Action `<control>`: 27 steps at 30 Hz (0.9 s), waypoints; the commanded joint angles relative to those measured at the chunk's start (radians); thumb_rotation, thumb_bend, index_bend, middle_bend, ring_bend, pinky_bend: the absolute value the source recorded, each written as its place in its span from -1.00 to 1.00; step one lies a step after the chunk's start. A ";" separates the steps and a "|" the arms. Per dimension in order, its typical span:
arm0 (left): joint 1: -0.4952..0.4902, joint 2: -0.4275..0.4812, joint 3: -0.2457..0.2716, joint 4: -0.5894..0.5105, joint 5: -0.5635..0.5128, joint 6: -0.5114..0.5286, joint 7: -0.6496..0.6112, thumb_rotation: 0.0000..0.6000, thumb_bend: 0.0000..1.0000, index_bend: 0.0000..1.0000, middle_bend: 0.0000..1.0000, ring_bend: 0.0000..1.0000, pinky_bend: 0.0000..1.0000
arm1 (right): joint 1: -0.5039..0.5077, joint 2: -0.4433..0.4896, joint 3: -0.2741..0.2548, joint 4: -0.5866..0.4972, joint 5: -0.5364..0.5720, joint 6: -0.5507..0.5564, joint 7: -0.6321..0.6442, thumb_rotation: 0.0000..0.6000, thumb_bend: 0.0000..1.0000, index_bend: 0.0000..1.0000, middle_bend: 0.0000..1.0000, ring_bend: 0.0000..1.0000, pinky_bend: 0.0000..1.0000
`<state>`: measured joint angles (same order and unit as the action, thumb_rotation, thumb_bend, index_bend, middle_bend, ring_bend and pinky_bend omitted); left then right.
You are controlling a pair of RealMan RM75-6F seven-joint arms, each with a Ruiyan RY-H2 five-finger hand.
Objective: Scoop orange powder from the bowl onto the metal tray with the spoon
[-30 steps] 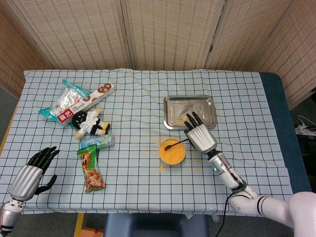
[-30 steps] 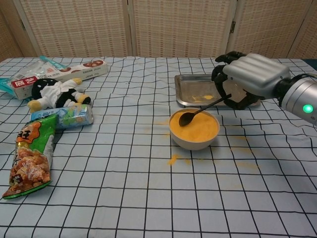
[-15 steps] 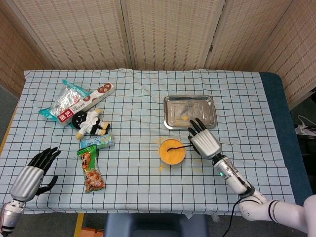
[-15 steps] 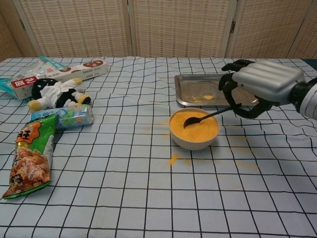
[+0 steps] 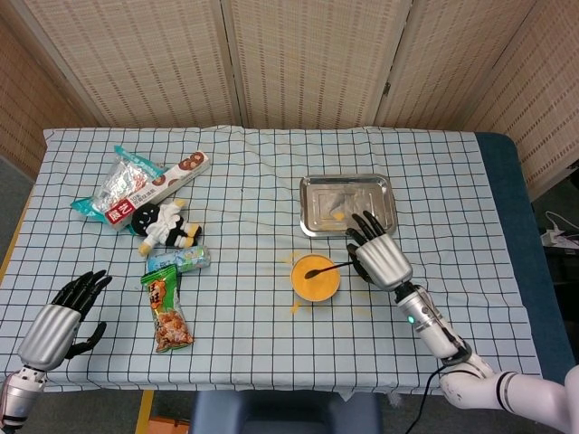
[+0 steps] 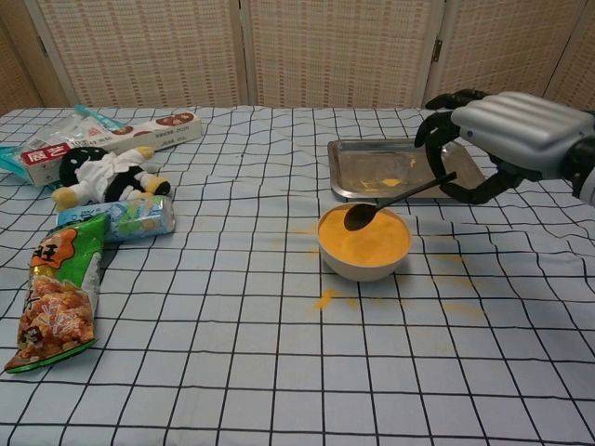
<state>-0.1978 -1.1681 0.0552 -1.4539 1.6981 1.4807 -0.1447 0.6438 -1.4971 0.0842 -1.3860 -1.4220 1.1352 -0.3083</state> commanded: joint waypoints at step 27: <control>-0.010 -0.001 -0.004 0.009 -0.018 -0.026 -0.013 1.00 -0.11 -1.00 -1.00 -1.00 -0.71 | 0.000 -0.101 0.044 0.150 0.049 -0.058 -0.005 1.00 -0.27 1.00 -0.47 -0.95 -0.89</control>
<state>-0.2078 -1.1694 0.0514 -1.4451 1.6800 1.4541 -0.1570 0.6356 -1.5854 0.1182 -1.2498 -1.3786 1.0805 -0.3095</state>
